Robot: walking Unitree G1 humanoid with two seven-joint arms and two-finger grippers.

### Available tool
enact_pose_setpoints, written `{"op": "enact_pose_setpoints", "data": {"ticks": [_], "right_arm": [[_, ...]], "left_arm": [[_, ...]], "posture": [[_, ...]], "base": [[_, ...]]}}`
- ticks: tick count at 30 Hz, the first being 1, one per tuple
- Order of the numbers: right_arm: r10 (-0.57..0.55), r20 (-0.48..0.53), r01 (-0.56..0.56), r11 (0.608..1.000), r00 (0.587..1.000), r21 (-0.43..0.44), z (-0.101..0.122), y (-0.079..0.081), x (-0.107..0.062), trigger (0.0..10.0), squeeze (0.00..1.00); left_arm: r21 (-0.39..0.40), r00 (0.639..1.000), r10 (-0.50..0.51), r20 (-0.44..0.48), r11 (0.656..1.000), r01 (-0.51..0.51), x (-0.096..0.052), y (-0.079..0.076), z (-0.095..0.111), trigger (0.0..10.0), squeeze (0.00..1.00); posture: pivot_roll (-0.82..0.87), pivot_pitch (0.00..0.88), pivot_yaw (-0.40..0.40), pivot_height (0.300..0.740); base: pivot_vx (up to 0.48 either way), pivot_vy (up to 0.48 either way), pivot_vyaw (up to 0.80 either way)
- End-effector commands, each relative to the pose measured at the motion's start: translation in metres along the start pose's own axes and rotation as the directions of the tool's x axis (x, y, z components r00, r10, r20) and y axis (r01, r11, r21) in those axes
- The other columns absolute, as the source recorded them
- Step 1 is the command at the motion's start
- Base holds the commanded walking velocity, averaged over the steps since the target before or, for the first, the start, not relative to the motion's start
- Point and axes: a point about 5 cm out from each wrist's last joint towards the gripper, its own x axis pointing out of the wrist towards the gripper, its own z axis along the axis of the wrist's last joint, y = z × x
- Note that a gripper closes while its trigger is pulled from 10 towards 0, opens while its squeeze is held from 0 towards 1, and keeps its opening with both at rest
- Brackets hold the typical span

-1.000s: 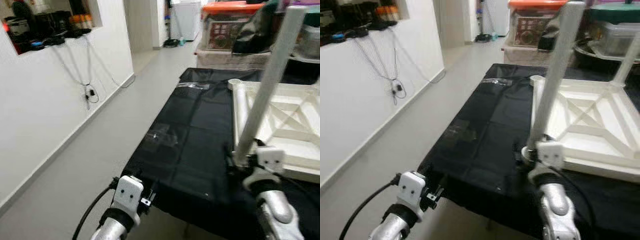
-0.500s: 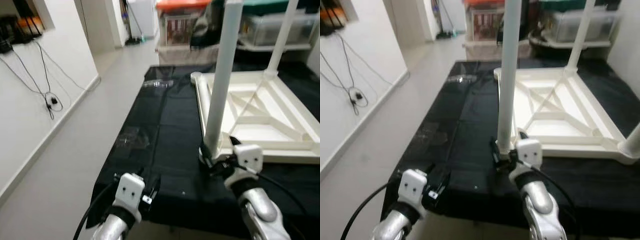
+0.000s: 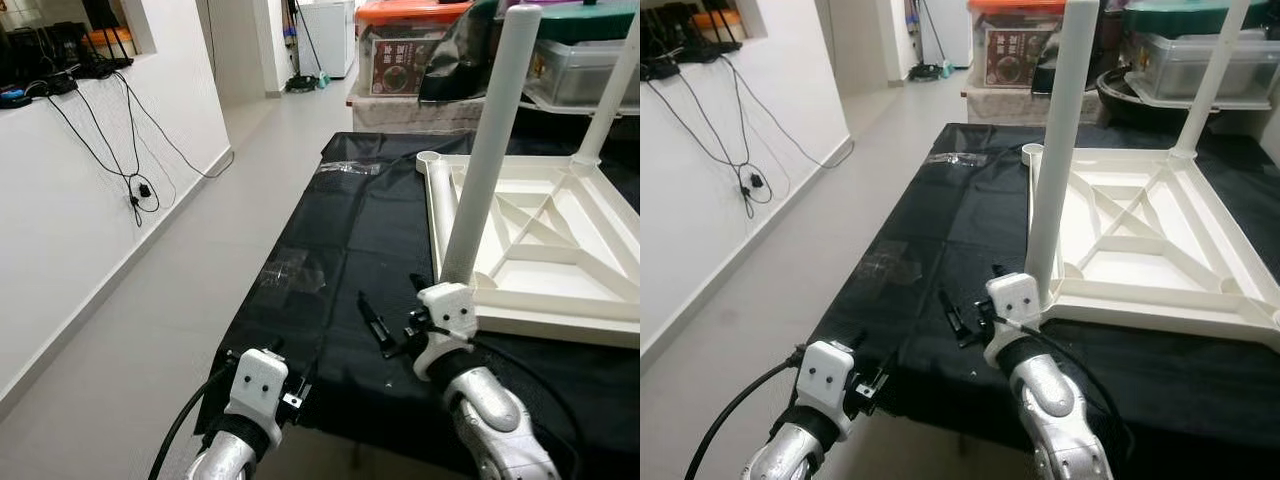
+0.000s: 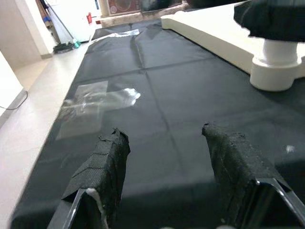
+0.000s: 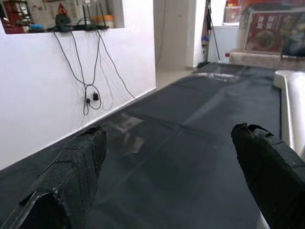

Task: Building children table

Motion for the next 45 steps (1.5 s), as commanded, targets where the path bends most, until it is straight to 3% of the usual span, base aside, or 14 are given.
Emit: {"op": "enact_pose_setpoints", "data": {"ticks": [1, 8, 21, 27, 28, 29, 33, 35, 45], "right_arm": [[0.015, -0.020, -0.014, 1.000, 1.000, 0.019, -0.004, 0.006, 0.002, 10.0, 0.00], [0.015, -0.034, -0.013, 0.999, 0.999, 0.048, -0.004, 0.016, 0.010, 10.0, 0.00], [0.044, -0.111, -0.039, 0.998, 0.993, 0.046, -0.018, 0.029, 0.011, 10.0, 0.00], [0.090, -0.208, -0.086, 0.996, 0.974, 0.030, -0.031, 0.036, 0.013, 10.0, 0.00], [0.090, -0.208, -0.086, 0.996, 0.974, 0.030, -0.031, 0.036, 0.013, 10.0, 0.00], [0.112, -0.210, -0.109, 0.994, 0.971, 0.030, -0.032, 0.039, 0.015, 10.0, 0.00], [0.119, -0.205, -0.116, 0.993, 0.971, 0.027, -0.032, 0.040, 0.015, 10.0, 0.00], [0.167, -0.178, -0.162, 0.986, 0.970, 0.042, -0.030, 0.047, 0.016, 10.0, 0.00], [0.157, -0.181, -0.149, 0.987, 0.971, 0.057, -0.030, 0.046, 0.016, 10.0, 0.00]], "left_arm": [[0.002, 0.999, 0.006, -0.037, 1.000, -0.006, -0.002, 0.003, -0.006, 10.0, 0.00], [0.004, 0.999, 0.008, -0.040, 1.000, -0.008, -0.001, 0.004, -0.006, 10.0, 0.00], [0.021, 0.998, 0.027, -0.058, 0.999, -0.026, -0.001, 0.004, -0.007, 10.0, 0.00], [0.058, 0.993, 0.098, -0.059, 0.994, -0.095, -0.003, 0.008, -0.002, 10.0, 0.00], [0.058, 0.993, 0.098, -0.059, 0.994, -0.095, -0.003, 0.008, -0.002, 10.0, 0.00], [0.052, 0.986, 0.161, -0.053, 0.986, -0.158, -0.004, 0.012, 0.002, 10.0, 0.00], [0.045, 0.981, 0.186, -0.048, 0.982, -0.184, -0.004, 0.014, 0.004, 10.0, 0.00], [0.030, 0.958, 0.287, -0.022, 0.958, -0.286, -0.005, 0.018, 0.013, 10.0, 0.00], [0.041, 0.946, 0.323, -0.039, 0.946, -0.321, -0.008, 0.021, 0.009, 10.0, 0.00]], "posture": [[-0.09, 0.000, 0.051, 0.740], [-0.09, 0.000, 0.050, 0.740], [-0.12, 0.000, 0.063, 0.740], [-0.12, 0.000, 0.060, 0.740], [-0.12, 0.000, 0.060, 0.740], [-0.12, 0.000, 0.060, 0.740], [-0.12, 0.000, 0.060, 0.740], [-0.11, 0.000, 0.062, 0.740], [-0.11, 0.000, 0.061, 0.740]], "base": [[-0.247, 0.412, 0.00], [-0.106, 0.239, 0.00], [0.000, 0.000, -0.64], [0.000, 0.000, 0.00], [0.000, 0.000, 0.00], [0.000, 0.000, 0.00], [0.000, 0.000, 0.00], [0.000, 0.000, 0.00], [0.000, 0.000, 0.00]]}}
